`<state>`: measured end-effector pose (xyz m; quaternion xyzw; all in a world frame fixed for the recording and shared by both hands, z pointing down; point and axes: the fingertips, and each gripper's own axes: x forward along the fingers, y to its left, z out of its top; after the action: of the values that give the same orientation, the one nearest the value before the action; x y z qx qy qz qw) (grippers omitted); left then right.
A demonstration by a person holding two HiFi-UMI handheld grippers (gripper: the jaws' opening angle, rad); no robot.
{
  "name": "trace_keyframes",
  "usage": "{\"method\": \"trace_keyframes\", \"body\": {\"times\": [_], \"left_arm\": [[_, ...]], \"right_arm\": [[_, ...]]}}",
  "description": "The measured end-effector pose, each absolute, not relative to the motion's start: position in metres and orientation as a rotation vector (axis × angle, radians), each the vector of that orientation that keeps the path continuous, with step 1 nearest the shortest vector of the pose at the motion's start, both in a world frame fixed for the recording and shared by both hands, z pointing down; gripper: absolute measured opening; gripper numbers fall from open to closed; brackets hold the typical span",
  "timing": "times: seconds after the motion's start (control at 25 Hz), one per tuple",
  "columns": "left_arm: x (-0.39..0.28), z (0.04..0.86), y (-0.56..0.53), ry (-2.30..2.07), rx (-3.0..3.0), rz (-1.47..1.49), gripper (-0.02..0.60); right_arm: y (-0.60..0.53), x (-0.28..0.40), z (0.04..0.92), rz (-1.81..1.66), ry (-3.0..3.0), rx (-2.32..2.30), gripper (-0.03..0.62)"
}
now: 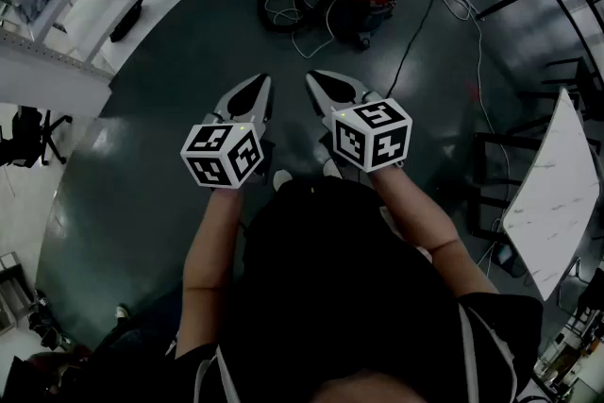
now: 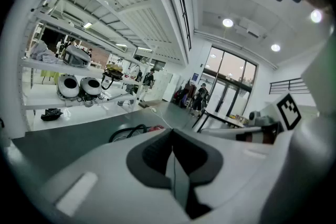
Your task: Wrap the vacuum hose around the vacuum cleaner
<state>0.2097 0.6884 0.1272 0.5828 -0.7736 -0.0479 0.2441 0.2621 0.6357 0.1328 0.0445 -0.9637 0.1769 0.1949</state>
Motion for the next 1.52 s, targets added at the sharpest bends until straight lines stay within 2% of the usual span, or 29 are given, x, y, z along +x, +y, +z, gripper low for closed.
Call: {"method": "trace_keyframes", "body": {"times": [1.28,1.52], "left_arm": [[0.224,0.184,0.583,-2.036,1.522,-0.048,0.008],[0.202,0.201,0.568,-2.004,1.492,-0.068,0.008]], "right_arm": [[0.529,0.272,0.189,0.564,-2.592,0.057,-0.006],[0.508,0.259,0.203,0.598,-2.572,0.096,-0.006]]}}
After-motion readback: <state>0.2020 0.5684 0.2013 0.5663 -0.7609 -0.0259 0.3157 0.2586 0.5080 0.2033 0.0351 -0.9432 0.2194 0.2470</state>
